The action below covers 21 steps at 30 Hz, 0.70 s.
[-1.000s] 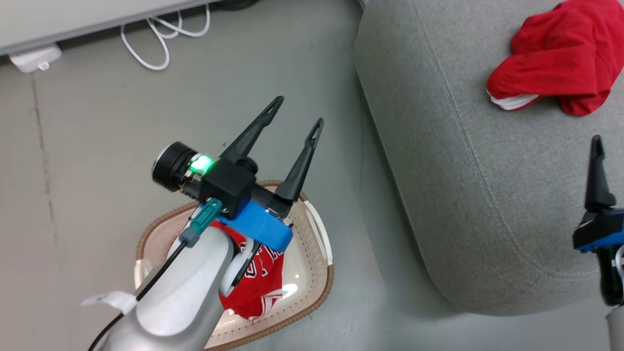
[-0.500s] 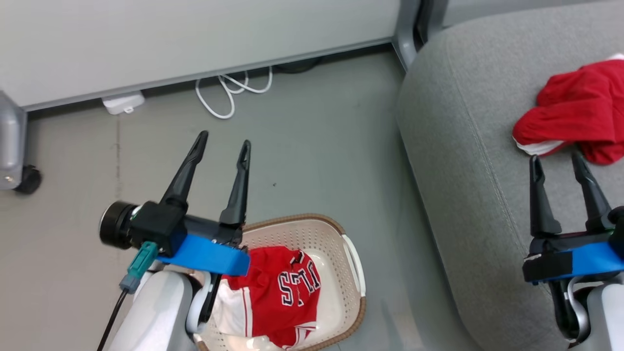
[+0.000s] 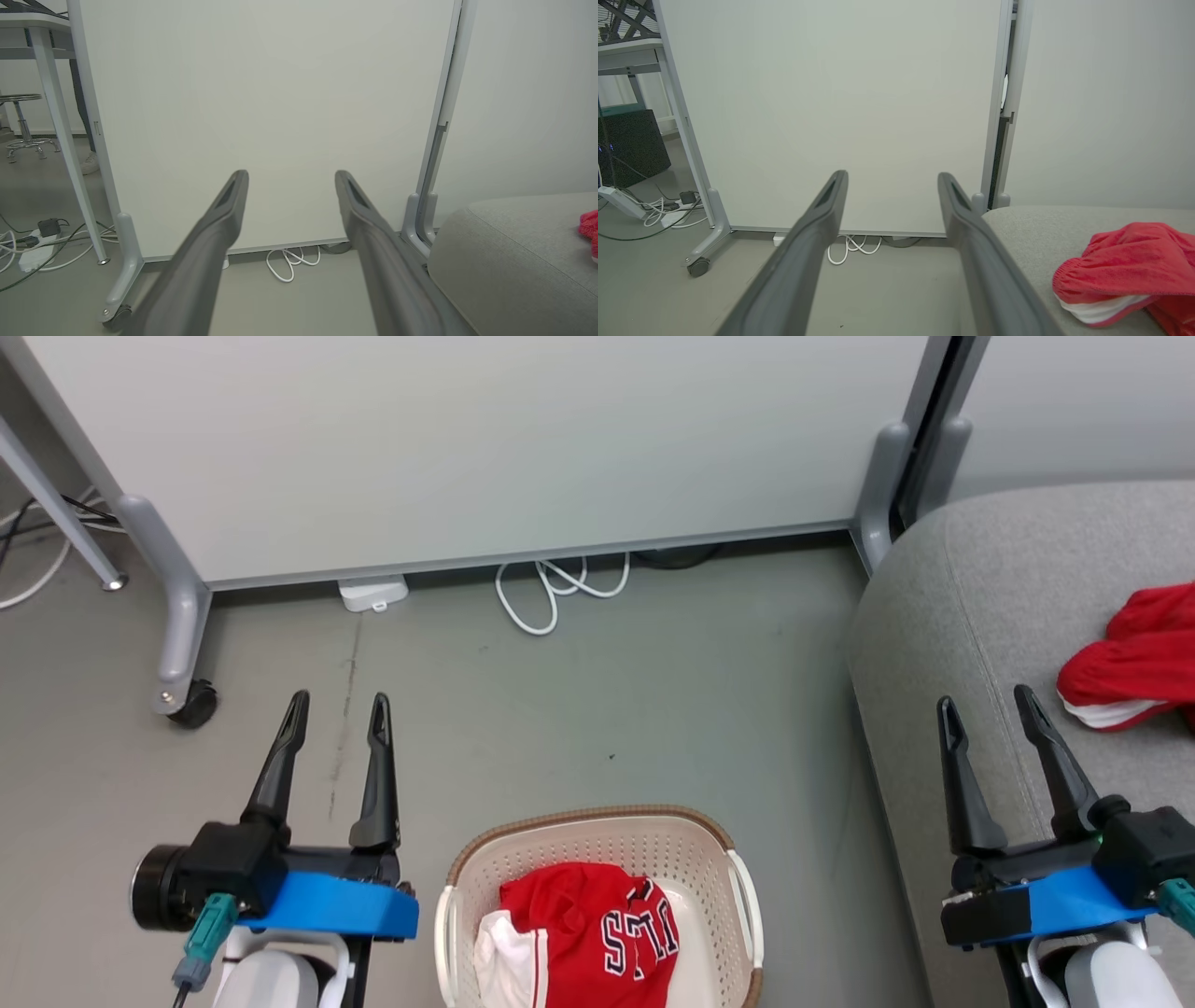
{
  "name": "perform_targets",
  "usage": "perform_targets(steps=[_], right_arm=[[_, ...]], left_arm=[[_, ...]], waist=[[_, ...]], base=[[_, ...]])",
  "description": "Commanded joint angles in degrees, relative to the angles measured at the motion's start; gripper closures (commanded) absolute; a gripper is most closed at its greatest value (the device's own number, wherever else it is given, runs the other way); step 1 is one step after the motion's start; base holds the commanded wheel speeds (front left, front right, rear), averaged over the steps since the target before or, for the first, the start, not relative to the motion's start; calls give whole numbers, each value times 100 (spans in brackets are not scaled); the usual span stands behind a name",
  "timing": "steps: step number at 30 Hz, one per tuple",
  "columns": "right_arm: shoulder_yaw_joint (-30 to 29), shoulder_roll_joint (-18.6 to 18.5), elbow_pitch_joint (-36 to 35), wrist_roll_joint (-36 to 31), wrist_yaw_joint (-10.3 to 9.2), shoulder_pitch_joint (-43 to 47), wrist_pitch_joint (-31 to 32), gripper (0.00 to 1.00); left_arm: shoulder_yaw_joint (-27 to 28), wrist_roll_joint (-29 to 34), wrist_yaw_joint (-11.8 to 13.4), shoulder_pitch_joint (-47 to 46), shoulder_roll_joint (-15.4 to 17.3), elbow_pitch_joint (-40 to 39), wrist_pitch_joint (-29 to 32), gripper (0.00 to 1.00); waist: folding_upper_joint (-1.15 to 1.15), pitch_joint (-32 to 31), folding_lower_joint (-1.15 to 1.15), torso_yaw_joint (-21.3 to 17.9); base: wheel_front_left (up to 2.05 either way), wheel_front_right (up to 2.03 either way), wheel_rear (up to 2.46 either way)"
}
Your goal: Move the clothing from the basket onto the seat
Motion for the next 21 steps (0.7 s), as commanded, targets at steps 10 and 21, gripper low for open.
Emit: perform_targets(steps=[10, 21], right_arm=[[88, 174, -84, -96, 3, 441, -1, 0], [133, 272, 40, -157, 3, 704, -1, 0]], left_arm=[[323, 155, -97, 510, -125, -36, -15, 0], [481, 246, -160, 758, -195, -27, -15, 0]], waist=[[0, -378, 1, 211], [0, -535, 1, 253]], base=[[0, 0, 0], [0, 0, 0]])
